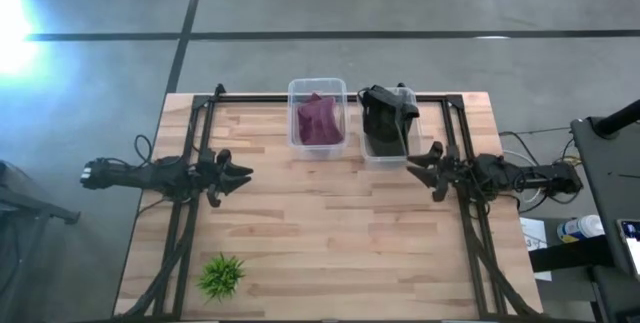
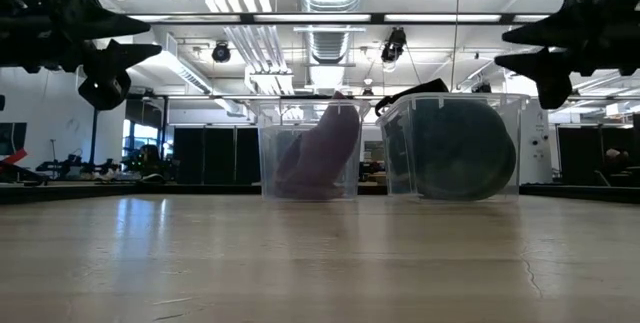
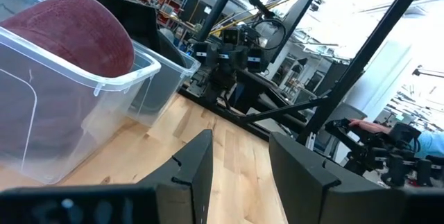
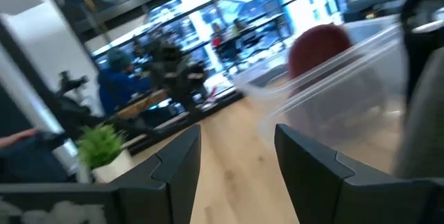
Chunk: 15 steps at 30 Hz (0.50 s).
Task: Pick & Place hat
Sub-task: Return to Home Position
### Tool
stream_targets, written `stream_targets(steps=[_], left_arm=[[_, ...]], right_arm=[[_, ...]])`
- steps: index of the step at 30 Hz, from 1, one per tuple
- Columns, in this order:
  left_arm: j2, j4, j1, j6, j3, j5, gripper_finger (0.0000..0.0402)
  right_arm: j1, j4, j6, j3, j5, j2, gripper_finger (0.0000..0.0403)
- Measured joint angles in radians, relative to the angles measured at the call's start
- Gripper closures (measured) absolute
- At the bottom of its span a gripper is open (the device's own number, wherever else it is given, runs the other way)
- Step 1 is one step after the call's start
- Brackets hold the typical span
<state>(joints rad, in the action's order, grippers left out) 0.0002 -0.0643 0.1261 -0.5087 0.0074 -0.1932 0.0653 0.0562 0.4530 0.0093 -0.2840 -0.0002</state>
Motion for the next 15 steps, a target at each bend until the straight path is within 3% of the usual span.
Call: stream_targets(steps=[4,15], left_arm=[[0.000,0.000,0.000,0.000,0.000,0.000,0.0266],[0.000,-0.003,0.000,0.000,-0.001,0.000,0.0266]], right_arm=[[-0.055,0.000,0.000,0.000,-0.007,0.000,0.0223],[-0.057,0.000,0.000,0.000,-0.006,0.044,0.0223]])
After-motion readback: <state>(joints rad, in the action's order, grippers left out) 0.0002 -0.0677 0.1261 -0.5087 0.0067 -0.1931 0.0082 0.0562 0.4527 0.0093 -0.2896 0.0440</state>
